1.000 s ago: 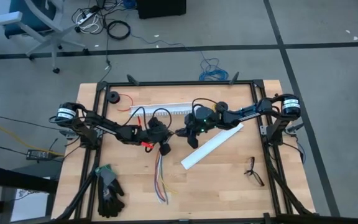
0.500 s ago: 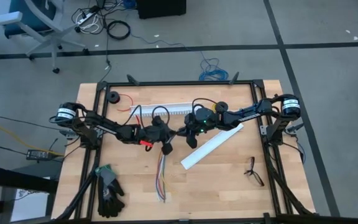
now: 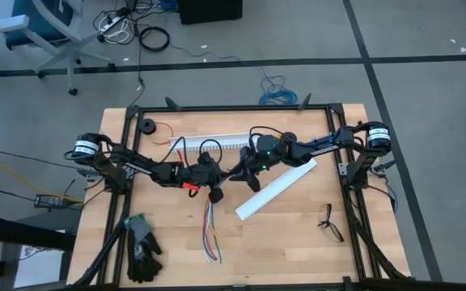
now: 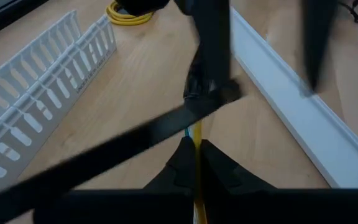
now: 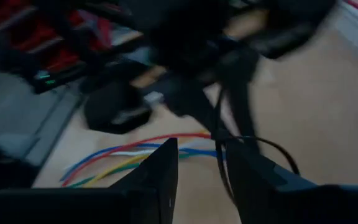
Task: Ziptie cables
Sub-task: Wrap the cables together using the black zip tie
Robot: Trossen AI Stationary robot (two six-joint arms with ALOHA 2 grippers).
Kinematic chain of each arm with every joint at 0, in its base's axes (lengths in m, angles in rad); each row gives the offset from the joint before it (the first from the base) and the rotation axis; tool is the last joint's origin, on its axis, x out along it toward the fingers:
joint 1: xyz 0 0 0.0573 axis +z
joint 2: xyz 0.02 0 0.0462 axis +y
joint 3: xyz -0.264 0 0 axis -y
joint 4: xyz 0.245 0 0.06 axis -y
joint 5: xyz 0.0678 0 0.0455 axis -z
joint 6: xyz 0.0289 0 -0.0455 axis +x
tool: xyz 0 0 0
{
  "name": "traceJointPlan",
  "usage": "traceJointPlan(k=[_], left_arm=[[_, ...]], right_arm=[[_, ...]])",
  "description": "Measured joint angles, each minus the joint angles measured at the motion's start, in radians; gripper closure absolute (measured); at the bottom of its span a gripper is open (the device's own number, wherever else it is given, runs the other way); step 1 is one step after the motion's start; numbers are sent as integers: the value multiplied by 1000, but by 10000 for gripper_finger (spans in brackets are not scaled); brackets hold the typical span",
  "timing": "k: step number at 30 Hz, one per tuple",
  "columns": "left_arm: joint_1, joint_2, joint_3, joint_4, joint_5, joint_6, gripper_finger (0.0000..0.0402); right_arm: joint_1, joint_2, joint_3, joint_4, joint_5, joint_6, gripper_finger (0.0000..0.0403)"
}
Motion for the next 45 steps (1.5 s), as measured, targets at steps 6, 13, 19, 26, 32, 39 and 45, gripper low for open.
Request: traceJointPlan(k=[6,13,19,26,32,39,45], left_arm=[[1,0,0,4,-2,2,390],[2,0,0,37,-9,24,390],[2,-1,1,-25,-13,25,390],[2,-1,1,-126,-17,34,390],[2,-1,1,-100,-12,78,390],[2,-1,1,-38,41,99,390],[2,-1,0,0,76,97,390]], right_arm=[[1,-1,0,-52,-21,3,283],[-1,-1,0,-85,-19,19,281],[-9,-12,0,-90,-53,-6,265],[-37,-83,0,-192,-48,-52,265],[-30,-116,0,-397,126,-196,271],[-9,-110,0,-403,166,-300,272],[-4,-110,0,-394,166,-323,272]])
